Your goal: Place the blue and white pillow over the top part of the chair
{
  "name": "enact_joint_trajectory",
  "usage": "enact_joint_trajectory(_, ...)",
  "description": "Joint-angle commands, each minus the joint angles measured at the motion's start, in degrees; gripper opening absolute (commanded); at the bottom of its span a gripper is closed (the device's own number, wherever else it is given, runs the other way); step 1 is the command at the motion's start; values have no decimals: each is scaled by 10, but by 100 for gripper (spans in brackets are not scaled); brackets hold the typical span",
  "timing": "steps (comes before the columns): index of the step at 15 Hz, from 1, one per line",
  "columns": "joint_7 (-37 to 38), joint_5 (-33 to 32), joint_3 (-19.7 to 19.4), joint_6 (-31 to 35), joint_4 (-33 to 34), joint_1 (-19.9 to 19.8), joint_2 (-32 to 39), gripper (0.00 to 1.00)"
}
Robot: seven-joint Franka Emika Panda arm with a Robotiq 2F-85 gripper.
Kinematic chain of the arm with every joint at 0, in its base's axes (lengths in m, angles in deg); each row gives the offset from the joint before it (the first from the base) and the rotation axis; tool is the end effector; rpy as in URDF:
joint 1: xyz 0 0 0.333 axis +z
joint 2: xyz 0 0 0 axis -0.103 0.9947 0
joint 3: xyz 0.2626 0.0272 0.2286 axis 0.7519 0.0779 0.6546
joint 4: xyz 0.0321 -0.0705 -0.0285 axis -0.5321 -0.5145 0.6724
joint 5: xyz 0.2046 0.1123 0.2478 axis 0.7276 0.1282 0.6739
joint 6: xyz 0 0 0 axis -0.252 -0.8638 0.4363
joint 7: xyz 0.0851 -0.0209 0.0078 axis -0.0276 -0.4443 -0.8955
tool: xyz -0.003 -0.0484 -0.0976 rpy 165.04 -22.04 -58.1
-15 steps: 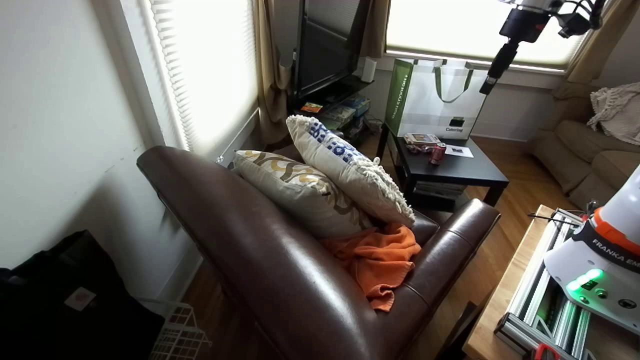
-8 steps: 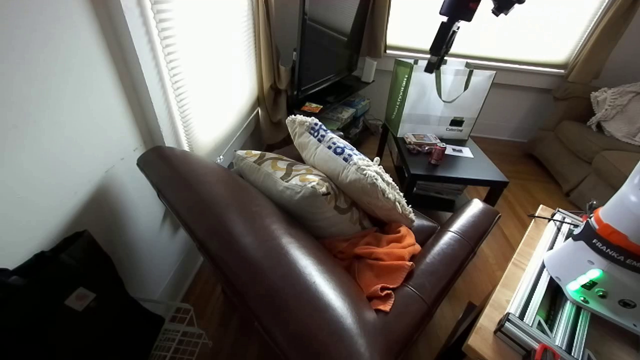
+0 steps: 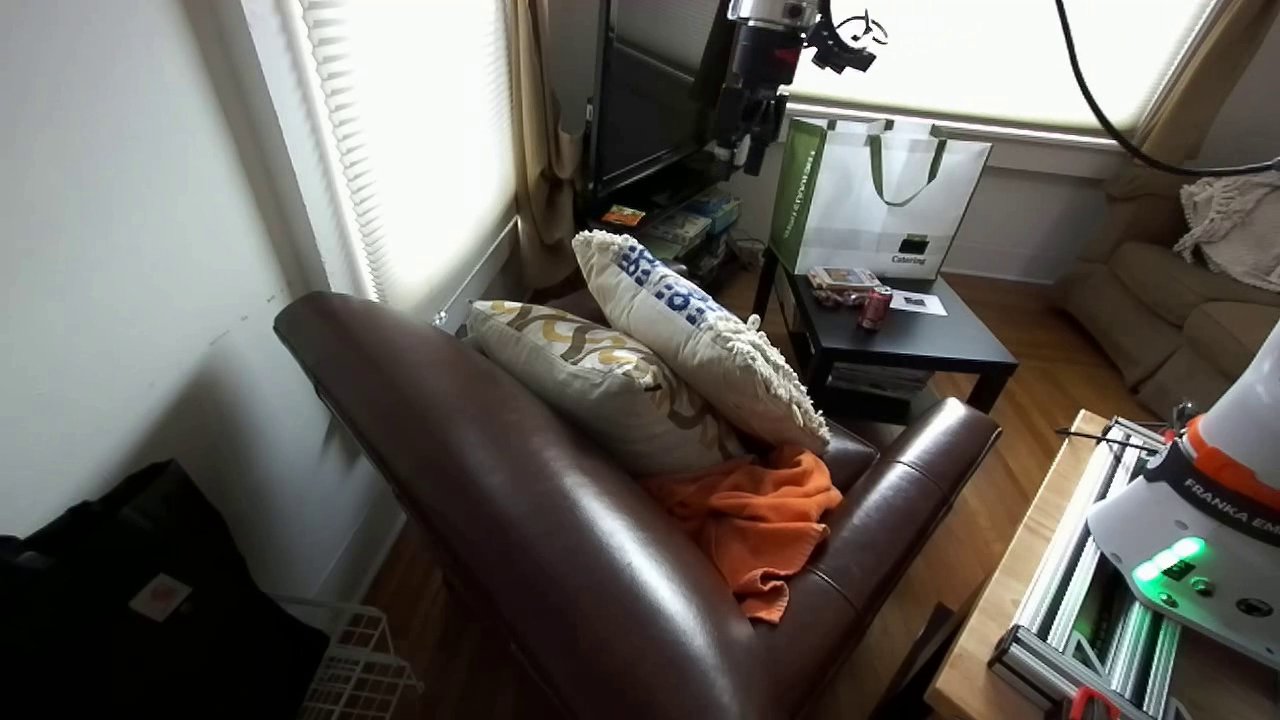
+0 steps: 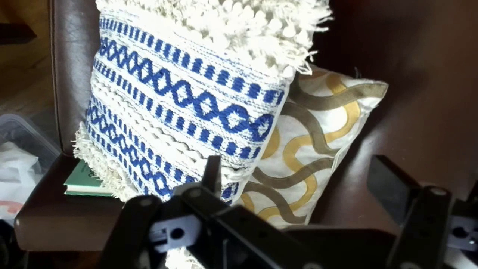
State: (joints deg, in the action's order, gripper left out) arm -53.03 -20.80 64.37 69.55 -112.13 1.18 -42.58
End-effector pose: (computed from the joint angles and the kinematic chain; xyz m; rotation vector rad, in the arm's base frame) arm 0.5390 0.0901 0.4980 -2.9882 -0.3107 -0.0334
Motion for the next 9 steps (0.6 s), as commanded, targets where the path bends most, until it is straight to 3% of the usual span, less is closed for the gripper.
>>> enact_joint_trajectory(1, 116, -12, 7, -17, 105, -6, 108, 100)
enact_joint_trajectory(3, 141, 7, 10, -34, 146, -9, 150, 100)
enact_joint_trajectory(4, 113, -5, 12, -4, 92, -9, 104, 100)
enact_joint_trajectory(9, 155, -16, 8, -36, 155, -3, 165, 100)
